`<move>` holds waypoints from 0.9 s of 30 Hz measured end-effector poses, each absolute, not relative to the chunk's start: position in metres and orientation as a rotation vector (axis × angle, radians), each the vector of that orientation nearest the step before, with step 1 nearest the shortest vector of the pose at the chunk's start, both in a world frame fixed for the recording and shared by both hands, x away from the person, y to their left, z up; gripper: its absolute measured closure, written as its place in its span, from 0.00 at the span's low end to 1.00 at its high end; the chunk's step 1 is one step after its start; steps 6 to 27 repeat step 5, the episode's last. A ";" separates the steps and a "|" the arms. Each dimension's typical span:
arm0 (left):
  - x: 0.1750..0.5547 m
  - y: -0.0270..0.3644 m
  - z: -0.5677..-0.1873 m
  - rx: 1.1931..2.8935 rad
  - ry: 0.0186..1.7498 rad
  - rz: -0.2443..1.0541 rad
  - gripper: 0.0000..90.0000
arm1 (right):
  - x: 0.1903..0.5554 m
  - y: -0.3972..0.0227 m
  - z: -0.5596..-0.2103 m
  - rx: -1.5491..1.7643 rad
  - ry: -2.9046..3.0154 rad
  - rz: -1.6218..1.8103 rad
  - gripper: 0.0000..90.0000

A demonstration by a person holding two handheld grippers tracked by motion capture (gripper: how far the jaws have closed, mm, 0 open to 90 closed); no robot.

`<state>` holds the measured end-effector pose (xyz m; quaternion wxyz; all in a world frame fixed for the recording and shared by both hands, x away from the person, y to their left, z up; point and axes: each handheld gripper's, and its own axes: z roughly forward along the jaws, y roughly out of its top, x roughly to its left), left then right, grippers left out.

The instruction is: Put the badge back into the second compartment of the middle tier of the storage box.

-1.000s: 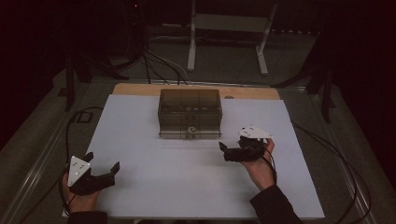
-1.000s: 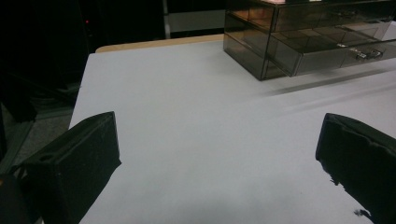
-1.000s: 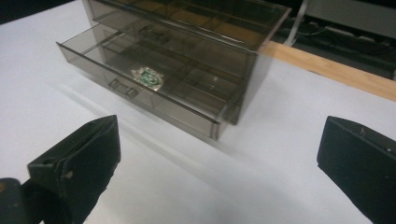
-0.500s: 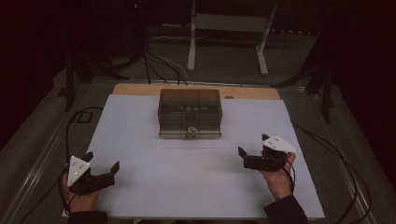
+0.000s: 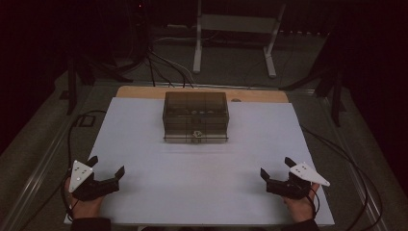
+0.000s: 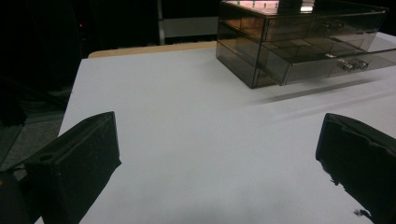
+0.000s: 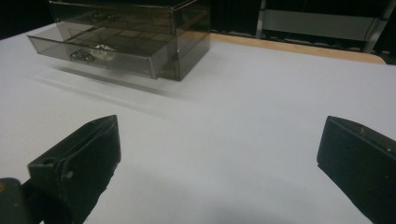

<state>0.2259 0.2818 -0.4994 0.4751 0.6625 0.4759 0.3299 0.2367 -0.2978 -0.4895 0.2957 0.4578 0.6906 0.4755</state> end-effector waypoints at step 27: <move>0.226 0.280 -0.499 1.629 1.164 0.807 0.00 | 0.229 -0.303 -0.493 1.222 1.826 1.266 0.00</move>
